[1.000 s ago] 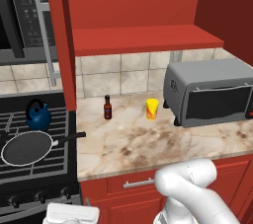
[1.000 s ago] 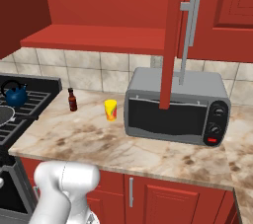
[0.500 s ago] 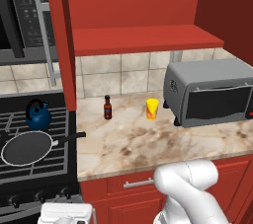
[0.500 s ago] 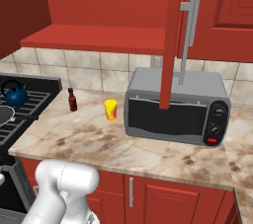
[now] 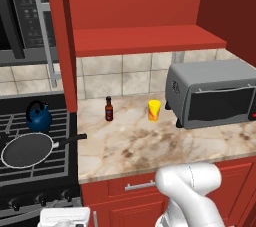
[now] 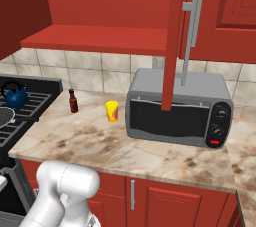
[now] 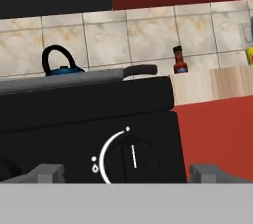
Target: Pick the pan from the cabinet and place it on the stove. Then turn on the stove burner for the pan.
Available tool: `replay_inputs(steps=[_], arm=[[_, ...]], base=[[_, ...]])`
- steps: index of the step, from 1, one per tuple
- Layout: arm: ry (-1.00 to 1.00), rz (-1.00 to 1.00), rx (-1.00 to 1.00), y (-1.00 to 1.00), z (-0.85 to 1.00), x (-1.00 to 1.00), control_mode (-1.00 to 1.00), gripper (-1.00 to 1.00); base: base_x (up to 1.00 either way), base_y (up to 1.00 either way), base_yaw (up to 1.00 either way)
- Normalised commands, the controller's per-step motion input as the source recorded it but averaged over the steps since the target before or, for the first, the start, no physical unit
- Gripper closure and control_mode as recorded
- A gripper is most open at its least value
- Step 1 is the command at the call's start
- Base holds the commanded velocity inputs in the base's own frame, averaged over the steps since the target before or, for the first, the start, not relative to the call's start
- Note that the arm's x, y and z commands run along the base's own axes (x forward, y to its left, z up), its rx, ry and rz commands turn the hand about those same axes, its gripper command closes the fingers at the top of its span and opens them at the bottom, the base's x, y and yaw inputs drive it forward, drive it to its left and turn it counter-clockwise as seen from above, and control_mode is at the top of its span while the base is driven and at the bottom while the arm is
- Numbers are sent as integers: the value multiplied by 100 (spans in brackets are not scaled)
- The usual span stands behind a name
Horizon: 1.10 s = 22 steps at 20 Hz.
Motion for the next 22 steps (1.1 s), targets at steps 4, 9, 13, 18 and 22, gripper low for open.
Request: replay_inputs(steps=[4, 9, 13, 18, 22], arm=[[0, 6, -3, 0, -28, 8, -100, -100], [0, 4, -1, 2, -8, 7, -100, -100], [0, 5, 0, 0, 11, -2, -100, -100], [0, 5, 0, -1, 18, -3, -100, -100], [0, 5, 0, -8, 14, -2, -100, -100]], base=[[0, 0, 0], [0, 0, 0], [0, 0, 0], [0, 0, 0], [0, 0, 0]])
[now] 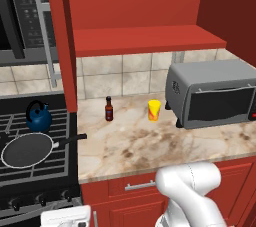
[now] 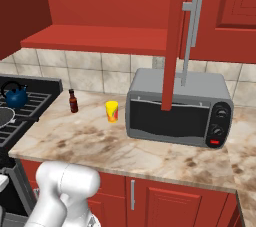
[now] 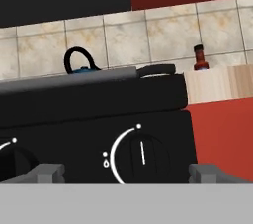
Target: Pick the pan from the cabinet and place it on the stove. Then turn on the stove burner for the pan.
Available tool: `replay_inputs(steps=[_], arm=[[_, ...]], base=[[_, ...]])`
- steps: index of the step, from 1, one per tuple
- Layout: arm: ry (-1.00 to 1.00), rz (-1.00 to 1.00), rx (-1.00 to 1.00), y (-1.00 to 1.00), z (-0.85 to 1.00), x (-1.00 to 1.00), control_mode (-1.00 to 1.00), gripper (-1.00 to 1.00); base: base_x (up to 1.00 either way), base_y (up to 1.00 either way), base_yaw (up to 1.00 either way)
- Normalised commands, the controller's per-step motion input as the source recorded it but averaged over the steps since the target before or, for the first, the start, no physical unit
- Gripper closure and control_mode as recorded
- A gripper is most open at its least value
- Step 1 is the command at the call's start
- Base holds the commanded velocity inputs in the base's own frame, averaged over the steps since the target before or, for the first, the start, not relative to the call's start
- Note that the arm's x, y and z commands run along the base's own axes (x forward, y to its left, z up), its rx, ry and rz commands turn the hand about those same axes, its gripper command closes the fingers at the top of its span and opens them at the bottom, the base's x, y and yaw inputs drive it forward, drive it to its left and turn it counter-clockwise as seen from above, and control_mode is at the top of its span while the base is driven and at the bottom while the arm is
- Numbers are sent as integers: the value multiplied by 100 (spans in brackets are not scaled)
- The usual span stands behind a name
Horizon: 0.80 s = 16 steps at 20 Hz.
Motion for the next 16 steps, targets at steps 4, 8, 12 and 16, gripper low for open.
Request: replay_inputs(steps=[4, 8, 12, 16], arm=[[-1, 2, 0, -18, 10, -4, -100, -100], [0, 1, 0, -18, 11, 0, -100, -100], [0, 0, 0, -9, 13, 0, -100, -100], [0, 0, 0, 0, 3, 0, -100, -100]], base=[[0, 0, 0], [0, 0, 0], [0, 0, 0], [0, 0, 0]])
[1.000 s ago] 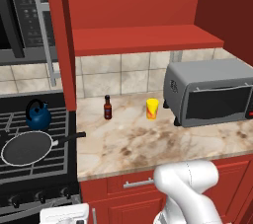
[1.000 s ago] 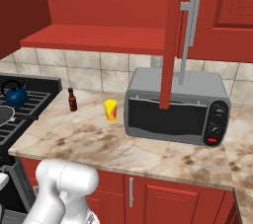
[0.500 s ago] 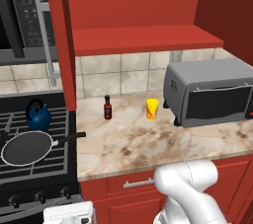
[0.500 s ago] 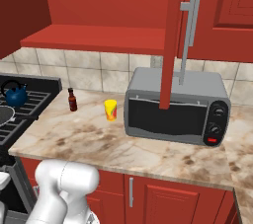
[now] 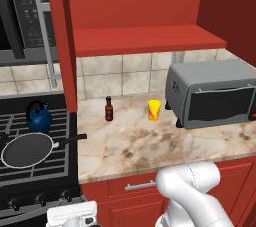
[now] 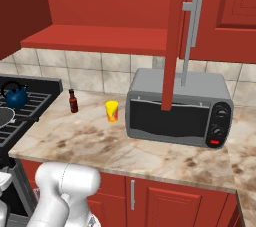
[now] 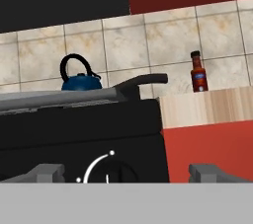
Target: Pick the pan from the cabinet and place it on the stove. Then turn on the stove burner for the pan.
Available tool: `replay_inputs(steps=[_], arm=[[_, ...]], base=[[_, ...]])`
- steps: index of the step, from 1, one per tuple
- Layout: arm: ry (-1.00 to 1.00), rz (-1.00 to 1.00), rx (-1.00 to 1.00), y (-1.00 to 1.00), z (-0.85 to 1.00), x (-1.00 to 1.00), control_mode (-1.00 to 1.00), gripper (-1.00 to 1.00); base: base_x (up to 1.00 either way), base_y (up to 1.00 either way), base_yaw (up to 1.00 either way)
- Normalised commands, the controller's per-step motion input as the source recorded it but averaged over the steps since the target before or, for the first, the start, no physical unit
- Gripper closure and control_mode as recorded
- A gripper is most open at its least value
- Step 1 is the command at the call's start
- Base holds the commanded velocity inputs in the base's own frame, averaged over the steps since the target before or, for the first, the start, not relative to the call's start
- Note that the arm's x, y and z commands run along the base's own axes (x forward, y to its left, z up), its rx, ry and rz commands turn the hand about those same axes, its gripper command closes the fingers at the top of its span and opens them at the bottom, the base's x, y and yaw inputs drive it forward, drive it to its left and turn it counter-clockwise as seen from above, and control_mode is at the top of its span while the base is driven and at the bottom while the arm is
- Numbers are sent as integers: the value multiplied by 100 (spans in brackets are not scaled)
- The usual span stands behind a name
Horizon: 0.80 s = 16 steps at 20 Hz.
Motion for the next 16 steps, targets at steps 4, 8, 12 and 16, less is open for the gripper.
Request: replay_inputs(steps=[4, 8, 12, 16], arm=[[0, 0, 0, 0, 0, 2, -100, -100], [0, 0, 0, 0, 0, 6, -100, -100], [0, 0, 0, 1, 0, 12, -100, -100], [1, 0, 0, 2, 0, 15, -100, -100]], base=[[0, 0, 0], [0, 0, 0], [0, 0, 0], [0, 0, 0]])
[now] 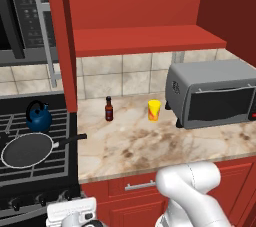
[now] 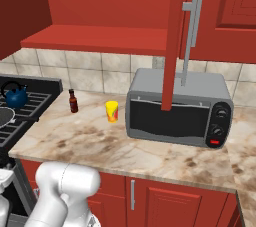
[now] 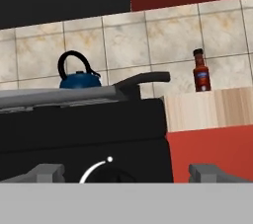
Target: Pick the pan from the cabinet and place it on the stove. Then turn on the stove burner for the pan.
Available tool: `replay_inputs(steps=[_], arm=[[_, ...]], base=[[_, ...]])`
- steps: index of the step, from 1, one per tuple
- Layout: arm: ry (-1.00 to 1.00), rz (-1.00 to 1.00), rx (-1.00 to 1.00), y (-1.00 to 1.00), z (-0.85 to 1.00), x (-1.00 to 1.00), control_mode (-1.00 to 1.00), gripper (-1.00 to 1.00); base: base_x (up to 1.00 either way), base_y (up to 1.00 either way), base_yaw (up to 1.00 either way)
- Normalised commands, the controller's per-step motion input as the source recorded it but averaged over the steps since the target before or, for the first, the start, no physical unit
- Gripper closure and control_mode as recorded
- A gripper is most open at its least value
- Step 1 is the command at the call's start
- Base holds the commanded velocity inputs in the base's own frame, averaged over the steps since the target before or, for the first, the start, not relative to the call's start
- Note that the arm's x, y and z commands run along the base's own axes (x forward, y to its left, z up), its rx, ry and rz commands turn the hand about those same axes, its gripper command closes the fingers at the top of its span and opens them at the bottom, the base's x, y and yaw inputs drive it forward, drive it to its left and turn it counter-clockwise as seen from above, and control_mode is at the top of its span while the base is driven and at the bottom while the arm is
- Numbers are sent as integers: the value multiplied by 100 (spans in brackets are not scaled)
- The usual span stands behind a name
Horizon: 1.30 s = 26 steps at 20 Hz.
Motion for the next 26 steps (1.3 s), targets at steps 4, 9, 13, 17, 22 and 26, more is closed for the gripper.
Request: replay_inputs(steps=[4, 9, 13, 17, 22, 26], arm=[[2, 0, 0, 13, -1, 14, -100, -100], [3, 0, 0, 17, -3, 7, -100, -100], [2, 0, 0, 12, -7, 1, -100, -100], [1, 2, 0, 0, -15, 0, -100, -100], [0, 3, 0, 0, -18, 0, -100, -100], [0, 2, 0, 0, -2, 0, -100, -100]], base=[[0, 0, 0], [0, 0, 0], [0, 0, 0], [0, 0, 0], [0, 0, 0], [0, 0, 0]])
